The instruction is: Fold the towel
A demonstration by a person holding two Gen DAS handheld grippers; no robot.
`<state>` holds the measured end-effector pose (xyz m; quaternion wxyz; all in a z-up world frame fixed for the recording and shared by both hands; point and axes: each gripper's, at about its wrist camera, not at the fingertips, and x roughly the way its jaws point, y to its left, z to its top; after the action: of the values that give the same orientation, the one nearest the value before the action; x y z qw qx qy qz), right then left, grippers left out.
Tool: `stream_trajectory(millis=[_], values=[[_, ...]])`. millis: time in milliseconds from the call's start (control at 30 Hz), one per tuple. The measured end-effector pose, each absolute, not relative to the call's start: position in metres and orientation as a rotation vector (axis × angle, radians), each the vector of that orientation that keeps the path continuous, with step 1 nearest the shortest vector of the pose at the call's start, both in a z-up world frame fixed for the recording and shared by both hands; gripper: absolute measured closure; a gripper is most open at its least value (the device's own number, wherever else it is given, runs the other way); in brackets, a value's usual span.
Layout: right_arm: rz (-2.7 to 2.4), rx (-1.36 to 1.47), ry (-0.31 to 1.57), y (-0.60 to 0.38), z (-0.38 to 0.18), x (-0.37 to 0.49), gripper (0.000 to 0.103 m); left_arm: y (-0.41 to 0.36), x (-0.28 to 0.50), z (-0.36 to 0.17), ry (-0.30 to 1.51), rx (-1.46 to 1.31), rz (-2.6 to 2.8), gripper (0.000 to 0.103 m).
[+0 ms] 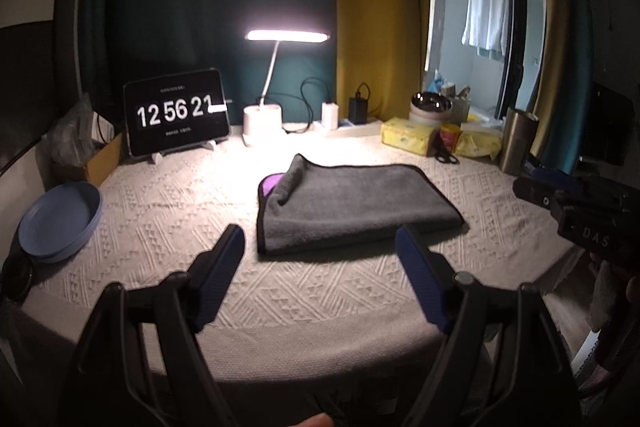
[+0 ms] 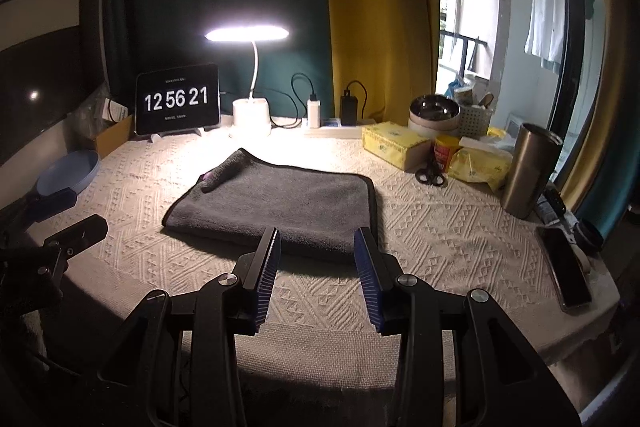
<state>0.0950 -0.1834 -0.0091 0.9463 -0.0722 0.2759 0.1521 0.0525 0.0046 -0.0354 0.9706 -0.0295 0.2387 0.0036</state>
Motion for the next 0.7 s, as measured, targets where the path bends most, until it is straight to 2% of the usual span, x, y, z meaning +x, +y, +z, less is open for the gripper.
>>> stream_trajectory(millis=[300,567,700], values=[[0.329,-0.136,0.398,-0.185,0.029,0.057,0.062,0.009,0.018,-0.003,0.327,-0.071,0.029,0.024],[0.331,-0.138,0.286,-0.190,0.045,0.025,0.046,0.014,-0.005,0.014,0.221,-0.085,0.057,0.023],[0.324,-0.122,0.237,-0.195,0.052,0.016,0.044,0.013,-0.016,0.020,0.172,-0.073,0.077,0.022]])
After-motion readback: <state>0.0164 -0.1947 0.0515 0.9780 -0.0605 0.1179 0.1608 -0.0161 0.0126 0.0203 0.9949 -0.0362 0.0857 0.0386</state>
